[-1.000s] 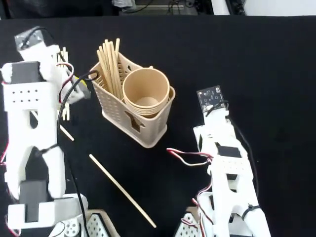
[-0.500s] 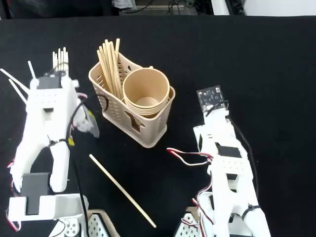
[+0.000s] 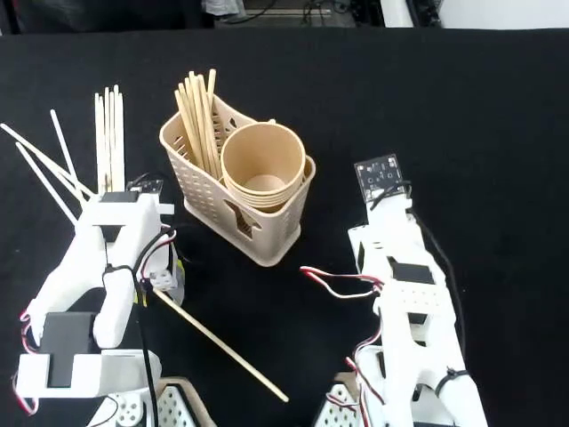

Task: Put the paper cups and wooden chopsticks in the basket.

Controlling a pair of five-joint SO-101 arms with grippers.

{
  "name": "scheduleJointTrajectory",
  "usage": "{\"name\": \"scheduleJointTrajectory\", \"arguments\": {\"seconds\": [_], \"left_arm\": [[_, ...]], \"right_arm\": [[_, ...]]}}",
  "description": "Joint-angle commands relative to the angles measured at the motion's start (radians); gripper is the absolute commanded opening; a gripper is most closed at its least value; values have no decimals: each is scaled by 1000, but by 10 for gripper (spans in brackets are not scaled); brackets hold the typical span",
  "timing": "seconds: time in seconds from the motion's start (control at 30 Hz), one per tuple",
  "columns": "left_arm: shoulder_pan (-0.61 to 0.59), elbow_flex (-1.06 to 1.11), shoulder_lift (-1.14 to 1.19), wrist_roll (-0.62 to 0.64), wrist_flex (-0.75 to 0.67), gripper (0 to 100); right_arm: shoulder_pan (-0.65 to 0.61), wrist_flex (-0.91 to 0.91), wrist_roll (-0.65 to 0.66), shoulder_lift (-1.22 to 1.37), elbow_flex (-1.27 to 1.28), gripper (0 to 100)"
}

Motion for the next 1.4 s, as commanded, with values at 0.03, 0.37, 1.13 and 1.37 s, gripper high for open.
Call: {"name": "scheduleJointTrajectory", "arguments": {"seconds": [0.03, 0.37, 1.13, 1.37], "left_arm": [[13, 2, -6, 9, -44, 192], [168, 70, -6, 81, -147, 128], [21, 79, -17, 81, -224, 30], [-127, 5, -17, 83, -170, 30]], "right_arm": [[8, -17, 6, -18, -7, 14], [8, -15, 6, -18, -7, 14], [8, -15, 6, -18, -5, 14], [8, -14, 6, -18, -5, 14]]}}
